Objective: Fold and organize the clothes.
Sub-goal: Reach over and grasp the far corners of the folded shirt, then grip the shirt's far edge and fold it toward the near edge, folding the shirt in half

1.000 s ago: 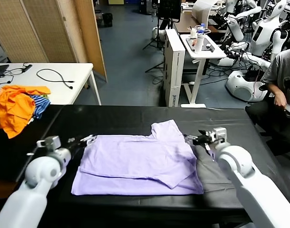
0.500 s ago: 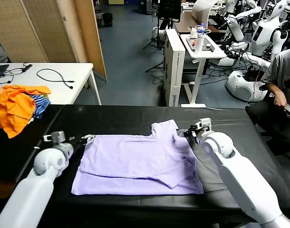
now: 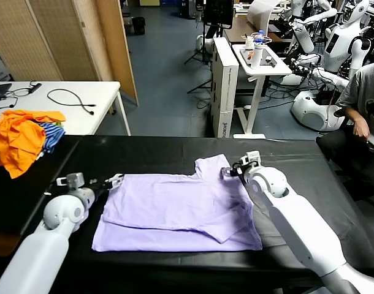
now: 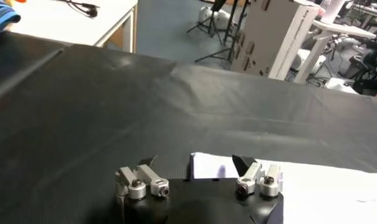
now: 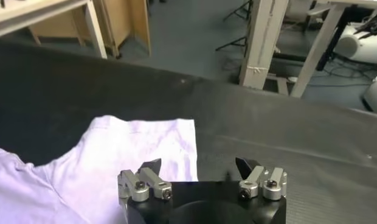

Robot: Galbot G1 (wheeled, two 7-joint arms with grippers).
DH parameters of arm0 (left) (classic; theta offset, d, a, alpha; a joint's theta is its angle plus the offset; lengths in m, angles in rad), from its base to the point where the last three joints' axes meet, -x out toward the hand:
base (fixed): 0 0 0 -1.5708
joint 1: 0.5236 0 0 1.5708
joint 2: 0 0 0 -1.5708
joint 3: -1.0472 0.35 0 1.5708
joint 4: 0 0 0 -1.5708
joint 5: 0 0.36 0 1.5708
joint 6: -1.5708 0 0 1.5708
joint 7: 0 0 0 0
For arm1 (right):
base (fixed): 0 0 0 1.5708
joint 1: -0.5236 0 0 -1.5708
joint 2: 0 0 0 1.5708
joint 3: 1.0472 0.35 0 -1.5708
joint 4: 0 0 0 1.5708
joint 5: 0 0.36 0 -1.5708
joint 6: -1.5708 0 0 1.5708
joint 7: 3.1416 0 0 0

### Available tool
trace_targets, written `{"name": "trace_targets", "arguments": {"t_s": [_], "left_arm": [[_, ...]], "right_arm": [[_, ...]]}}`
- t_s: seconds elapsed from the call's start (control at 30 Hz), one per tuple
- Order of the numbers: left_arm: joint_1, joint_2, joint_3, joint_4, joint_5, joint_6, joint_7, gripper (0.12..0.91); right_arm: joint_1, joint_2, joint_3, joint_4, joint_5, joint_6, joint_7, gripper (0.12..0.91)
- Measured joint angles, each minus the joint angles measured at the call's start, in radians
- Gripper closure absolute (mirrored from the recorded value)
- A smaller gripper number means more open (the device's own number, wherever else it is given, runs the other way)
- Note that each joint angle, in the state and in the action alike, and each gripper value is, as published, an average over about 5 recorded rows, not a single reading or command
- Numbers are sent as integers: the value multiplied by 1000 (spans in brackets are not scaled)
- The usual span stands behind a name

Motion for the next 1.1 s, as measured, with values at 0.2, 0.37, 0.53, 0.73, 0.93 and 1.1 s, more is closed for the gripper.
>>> {"name": "trace_targets", "arguments": {"t_s": [0.2,0.37,0.53,0.73,0.93,1.1], "left_arm": [[-9,3,7,14,12,-2,20,352],[-12,7,11,19,16,-3,28,476],[-12,9,16,18,18,-4,35,706],[-12,11,18,12,20,-7,42,831],[-6,16,16,-6,19,-12,48,862],[11,33,9,-34,5,-15,48,884]], "right_arm": [[-2,-1,-1,-3,0,0,-6,543],[-3,-1,-2,-10,0,1,-13,697],[-8,0,-1,-13,-8,1,-25,822],[-23,-2,12,3,-24,1,-31,885],[-50,-15,32,37,-25,6,-31,885],[-71,-36,48,82,-21,34,-33,885]]}}
